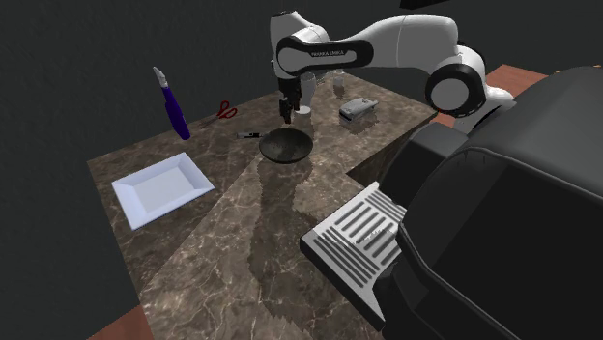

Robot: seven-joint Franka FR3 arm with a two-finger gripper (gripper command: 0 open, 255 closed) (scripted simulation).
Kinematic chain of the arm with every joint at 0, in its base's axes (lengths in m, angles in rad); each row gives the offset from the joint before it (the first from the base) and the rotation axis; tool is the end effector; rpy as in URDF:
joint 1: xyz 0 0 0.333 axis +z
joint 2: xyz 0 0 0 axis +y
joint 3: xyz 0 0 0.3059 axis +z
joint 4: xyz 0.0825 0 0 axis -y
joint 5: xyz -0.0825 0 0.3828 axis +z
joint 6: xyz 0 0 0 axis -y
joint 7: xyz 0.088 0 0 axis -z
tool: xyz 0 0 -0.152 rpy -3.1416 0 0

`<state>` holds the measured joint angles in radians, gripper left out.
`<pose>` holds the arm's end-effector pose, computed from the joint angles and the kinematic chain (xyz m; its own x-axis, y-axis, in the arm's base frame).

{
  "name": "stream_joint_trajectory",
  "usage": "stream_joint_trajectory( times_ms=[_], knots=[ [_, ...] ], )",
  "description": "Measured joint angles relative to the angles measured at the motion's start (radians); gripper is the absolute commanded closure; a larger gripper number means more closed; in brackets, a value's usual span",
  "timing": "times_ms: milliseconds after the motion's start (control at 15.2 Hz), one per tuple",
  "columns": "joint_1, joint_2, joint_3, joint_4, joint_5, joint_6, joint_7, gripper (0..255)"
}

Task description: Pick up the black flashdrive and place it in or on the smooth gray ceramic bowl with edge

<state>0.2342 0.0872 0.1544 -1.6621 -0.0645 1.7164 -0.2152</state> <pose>0.5438 0.2104 0.4897 0.8172 0.5748 -0.0420 0.5762 -0.8162 0.0421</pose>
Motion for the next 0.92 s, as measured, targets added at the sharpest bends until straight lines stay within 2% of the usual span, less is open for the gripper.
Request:
stream_joint_trajectory(
  times_ms=[396,726,792,924],
  knots=[
    [0.058,0.185,0.05,0.239,-0.022,-0.038,-0.068,0],
    [0.126,0.338,0.09,0.453,-0.053,-0.087,-0.118,0],
    [0.135,0.361,0.095,0.484,-0.057,-0.094,-0.126,0],
    [0.137,0.367,0.097,0.476,-0.058,-0.078,-0.133,0]
  ],
)
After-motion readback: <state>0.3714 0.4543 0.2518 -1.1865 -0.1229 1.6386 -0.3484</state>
